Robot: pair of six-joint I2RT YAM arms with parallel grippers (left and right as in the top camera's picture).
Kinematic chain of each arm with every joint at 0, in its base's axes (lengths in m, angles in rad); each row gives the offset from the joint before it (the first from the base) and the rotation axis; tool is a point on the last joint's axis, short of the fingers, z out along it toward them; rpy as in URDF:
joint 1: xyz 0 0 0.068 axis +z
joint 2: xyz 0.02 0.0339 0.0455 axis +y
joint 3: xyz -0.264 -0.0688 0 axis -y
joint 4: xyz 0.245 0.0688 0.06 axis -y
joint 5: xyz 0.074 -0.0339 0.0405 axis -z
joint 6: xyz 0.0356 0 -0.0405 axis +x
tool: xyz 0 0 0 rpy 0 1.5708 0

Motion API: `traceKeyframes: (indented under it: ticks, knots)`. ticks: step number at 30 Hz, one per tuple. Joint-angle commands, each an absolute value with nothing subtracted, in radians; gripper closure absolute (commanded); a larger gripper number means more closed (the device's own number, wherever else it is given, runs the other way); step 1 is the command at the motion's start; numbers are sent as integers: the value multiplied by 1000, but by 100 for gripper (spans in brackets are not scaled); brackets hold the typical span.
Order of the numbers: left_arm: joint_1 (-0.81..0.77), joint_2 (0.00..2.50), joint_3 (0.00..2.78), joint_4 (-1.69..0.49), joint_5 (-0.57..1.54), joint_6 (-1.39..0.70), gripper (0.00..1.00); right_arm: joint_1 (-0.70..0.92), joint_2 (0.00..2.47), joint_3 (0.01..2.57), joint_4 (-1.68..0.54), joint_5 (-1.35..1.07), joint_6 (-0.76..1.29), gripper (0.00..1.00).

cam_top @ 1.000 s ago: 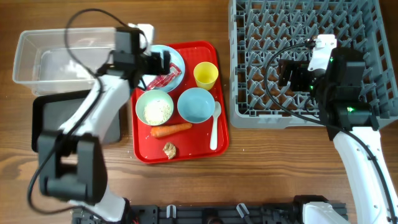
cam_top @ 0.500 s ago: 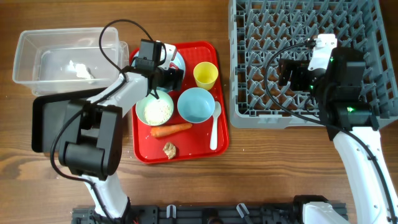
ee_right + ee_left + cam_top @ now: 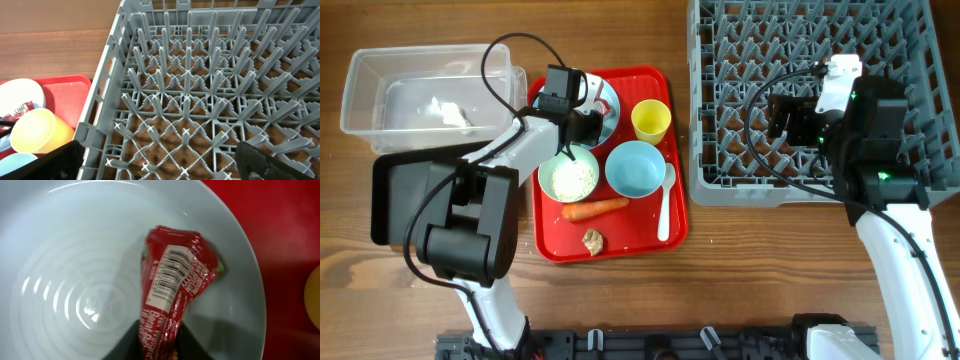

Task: Sort waste into correct bins and load items into the dishwasher rack

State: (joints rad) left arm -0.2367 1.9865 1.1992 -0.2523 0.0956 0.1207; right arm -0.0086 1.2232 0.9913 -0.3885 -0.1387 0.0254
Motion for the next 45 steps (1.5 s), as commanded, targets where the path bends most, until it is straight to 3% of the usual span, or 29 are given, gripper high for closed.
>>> traceKeyframes:
  ticks: [1, 16, 22, 29, 33, 35, 37, 39, 43, 45]
  knots:
    - [-237, 1998, 1206, -239, 91, 127, 95, -14, 1220, 1010, -388, -159, 33, 1]
    - [-111, 1728, 1206, -216, 84, 119, 96, -14, 1220, 1010, -387, -159, 34, 0]
    - [33, 1594, 1206, -218, 85, 112, 96, -14, 1220, 1010, -384, -159, 34, 0]
    - [220, 1627, 1205, -279, 85, -22, 95, -14, 1220, 1010, -382, -159, 34, 0]
    - [271, 1670, 1205, -286, 86, -76, 84, -14, 1220, 1010, -382, -159, 34, 0]
    - [284, 1686, 1205, -292, 86, -132, 69, -14, 1220, 1010, -382, -159, 33, 0]
    - [282, 1685, 1206, -293, 91, -143, 61, -14, 1220, 1010, -382, -159, 34, 0]
    - [268, 1674, 1206, -289, 105, -143, 52, -14, 1220, 1010, -382, -159, 34, 0]
    - [200, 1640, 1206, -274, 113, -143, 46, -14, 1220, 1010, -382, -159, 34, 0]
    - [147, 1628, 1206, -260, 115, -142, 36, -14, 1220, 1010, -382, -159, 33, 0]
